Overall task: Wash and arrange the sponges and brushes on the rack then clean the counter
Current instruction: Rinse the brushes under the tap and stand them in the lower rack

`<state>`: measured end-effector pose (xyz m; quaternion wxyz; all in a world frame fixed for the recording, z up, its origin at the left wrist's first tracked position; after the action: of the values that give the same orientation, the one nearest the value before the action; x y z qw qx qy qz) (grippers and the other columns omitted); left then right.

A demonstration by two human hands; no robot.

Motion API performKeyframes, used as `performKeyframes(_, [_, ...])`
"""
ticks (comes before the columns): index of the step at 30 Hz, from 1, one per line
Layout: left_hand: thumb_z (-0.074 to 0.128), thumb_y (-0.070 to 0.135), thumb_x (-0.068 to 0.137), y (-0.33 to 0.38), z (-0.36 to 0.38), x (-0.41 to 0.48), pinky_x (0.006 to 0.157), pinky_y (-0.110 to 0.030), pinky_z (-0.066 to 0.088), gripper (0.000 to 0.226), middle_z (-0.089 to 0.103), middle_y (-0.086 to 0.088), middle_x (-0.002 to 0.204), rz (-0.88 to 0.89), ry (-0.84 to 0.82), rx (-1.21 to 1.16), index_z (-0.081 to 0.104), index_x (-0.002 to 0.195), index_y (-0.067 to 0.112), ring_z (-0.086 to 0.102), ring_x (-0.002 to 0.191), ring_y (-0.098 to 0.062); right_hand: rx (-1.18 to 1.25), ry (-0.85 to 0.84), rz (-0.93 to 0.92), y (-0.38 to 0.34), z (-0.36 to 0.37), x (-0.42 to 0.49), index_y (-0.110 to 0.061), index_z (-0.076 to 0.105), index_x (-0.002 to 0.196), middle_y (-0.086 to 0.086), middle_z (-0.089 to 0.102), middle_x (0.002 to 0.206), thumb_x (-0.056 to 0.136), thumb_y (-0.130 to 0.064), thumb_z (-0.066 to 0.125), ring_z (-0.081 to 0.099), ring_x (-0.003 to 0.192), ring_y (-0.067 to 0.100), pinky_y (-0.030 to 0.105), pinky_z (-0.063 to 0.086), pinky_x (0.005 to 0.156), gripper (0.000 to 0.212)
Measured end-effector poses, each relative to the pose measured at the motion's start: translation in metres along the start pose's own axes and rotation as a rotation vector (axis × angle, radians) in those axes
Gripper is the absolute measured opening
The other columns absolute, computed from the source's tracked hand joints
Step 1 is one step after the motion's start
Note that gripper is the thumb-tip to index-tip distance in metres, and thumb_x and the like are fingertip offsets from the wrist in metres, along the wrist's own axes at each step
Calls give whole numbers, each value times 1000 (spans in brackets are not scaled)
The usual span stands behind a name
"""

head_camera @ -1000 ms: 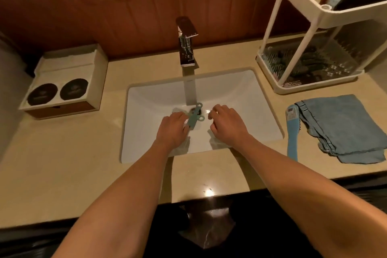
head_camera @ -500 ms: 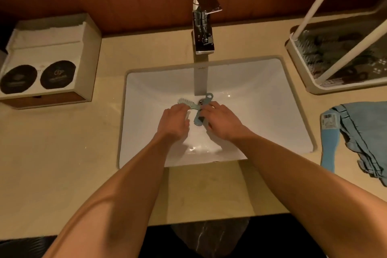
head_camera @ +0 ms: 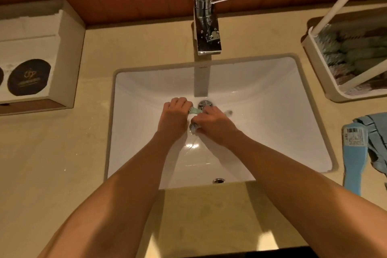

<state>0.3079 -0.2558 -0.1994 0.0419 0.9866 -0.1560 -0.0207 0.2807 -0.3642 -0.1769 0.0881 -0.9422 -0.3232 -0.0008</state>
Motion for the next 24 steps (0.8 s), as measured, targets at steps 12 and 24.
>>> performKeyframes(12, [56,14,90,-17,5,-9,90,-36,35,17,57,-1,105,-136,-34,99,60,106,17,51,98,-22,-118,-113,121,5,19,-10,-11,61,120,10,63,119,97,-26,48,62,102,28,37,52,84,31])
performKeyframes(24, [54,17,96,-2,-29,-36,78,-37,37,11,61,-6,100,-161,-100,-80,63,102,14,54,91,-28,-37,-314,48,-3,5,-26,-17,64,123,8,54,122,100,-12,47,50,114,30,38,39,88,29])
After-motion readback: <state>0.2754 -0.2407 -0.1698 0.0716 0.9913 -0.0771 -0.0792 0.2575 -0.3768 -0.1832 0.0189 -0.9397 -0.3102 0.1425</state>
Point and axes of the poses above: each hand's wrist, its own x-axis towards the middle knuckle, its own z-axis out of the palm, y = z × x, the point moved 7 cm from there along x, towards the middle knuckle
